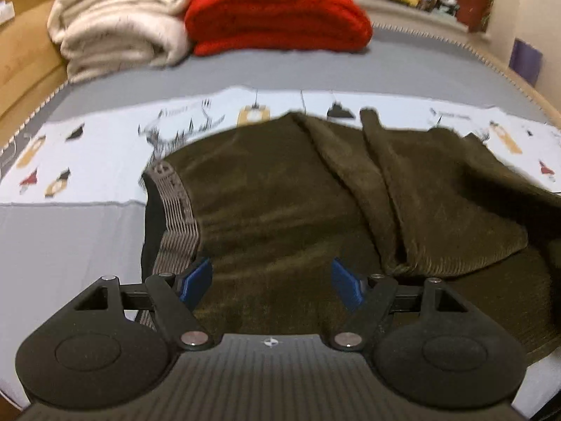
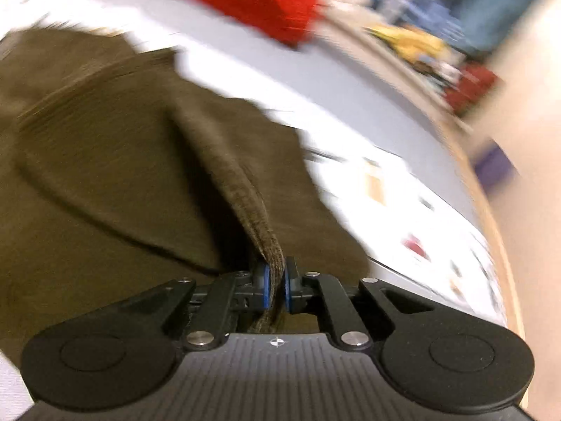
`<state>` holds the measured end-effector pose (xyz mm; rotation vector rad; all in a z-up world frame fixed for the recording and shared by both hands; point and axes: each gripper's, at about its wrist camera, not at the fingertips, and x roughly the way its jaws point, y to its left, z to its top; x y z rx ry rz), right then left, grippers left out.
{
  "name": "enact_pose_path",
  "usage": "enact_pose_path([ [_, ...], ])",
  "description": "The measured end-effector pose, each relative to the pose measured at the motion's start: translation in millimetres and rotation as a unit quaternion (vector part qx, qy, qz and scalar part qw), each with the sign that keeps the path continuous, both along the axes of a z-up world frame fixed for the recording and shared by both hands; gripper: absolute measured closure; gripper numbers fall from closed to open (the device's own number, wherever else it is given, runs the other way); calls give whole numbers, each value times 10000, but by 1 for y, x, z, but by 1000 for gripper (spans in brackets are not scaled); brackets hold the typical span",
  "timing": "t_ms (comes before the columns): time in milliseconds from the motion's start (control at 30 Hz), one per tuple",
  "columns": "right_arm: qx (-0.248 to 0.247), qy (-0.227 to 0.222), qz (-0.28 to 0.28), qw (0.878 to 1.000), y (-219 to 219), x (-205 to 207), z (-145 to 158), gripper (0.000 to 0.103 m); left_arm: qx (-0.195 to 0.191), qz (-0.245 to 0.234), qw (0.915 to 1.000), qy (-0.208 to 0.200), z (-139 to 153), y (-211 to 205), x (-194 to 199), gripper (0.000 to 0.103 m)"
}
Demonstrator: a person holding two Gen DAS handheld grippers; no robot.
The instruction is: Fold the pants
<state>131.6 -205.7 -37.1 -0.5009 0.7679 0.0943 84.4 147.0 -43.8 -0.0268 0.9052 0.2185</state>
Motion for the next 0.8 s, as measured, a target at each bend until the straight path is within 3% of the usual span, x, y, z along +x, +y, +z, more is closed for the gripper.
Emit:
enact_pose_path([
  [100,241,442,-948,9942,-75,-1,-2,96,-309,-14,9994,137,-3,1,4,24],
  [167,431,1014,-1376,9843,-117,-7,-14,96,-449,-87,9987,203,-6,-1,5,24],
  [233,768,1666,-1452,9722,-144,-16,-28,96,-484,-184,9983,267,-8,-6,8,24],
  [300,764,1914,-1167,9715,-150,-28,-34,93,-478,-269,9979,331,-10,-11,11,24],
  [400,1153,1592,-950,9759,-160,-36,-15,81,-499,-312,9974,408,-14,-16,13,24],
  [467,1714,1176,-1206,9707,-181,-38,7,59,-485,-333,9972,453,-16,-19,16,24],
  [567,2260,668,-1320,9628,-196,-41,27,56,-455,-370,9972,457,-17,-21,18,23],
  [733,1532,-125,-452,9871,-151,-44,32,57,-430,-385,9971,491,-21,-21,21,23],
  [800,990,-224,-728,9922,-140,-30,27,57,-410,-371,9970,536,-23,-19,22,23],
])
